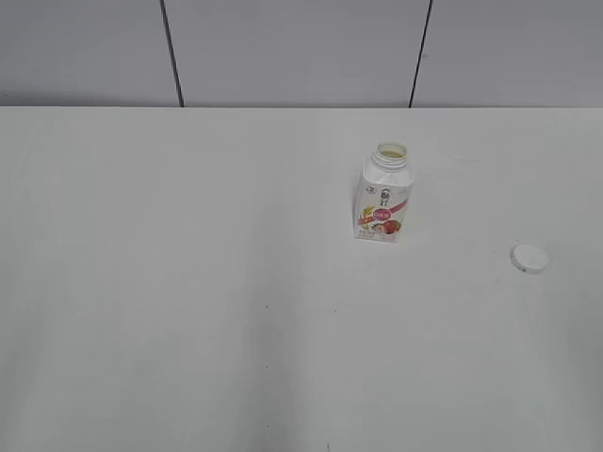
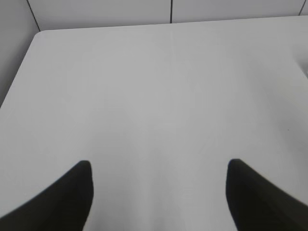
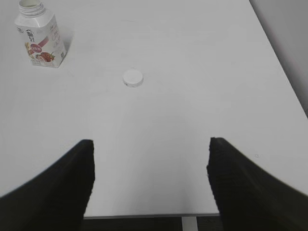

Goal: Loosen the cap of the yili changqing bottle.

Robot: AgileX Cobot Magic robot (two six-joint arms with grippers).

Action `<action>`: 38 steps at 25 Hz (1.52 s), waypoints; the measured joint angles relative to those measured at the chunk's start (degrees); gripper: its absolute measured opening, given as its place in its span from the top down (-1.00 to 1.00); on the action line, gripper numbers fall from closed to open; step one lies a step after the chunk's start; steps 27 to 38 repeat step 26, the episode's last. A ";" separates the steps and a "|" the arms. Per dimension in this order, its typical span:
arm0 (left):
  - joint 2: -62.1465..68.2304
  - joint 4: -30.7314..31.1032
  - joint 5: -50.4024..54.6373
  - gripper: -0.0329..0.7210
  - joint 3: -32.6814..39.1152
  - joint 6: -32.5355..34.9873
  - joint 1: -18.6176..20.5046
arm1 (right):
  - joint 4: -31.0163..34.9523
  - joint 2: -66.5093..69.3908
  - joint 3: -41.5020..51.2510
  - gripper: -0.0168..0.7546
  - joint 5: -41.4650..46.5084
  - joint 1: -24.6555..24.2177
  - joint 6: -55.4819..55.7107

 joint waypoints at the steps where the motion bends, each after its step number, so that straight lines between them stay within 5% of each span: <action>1: 0.00 0.00 0.00 -0.48 0.00 0.00 0.00 | -0.07 0.00 0.00 -0.54 -0.05 0.00 0.04; 38: 0.00 -0.44 0.00 -0.48 0.00 0.00 -2.17 | -0.12 0.00 0.00 -0.54 -0.10 0.00 0.22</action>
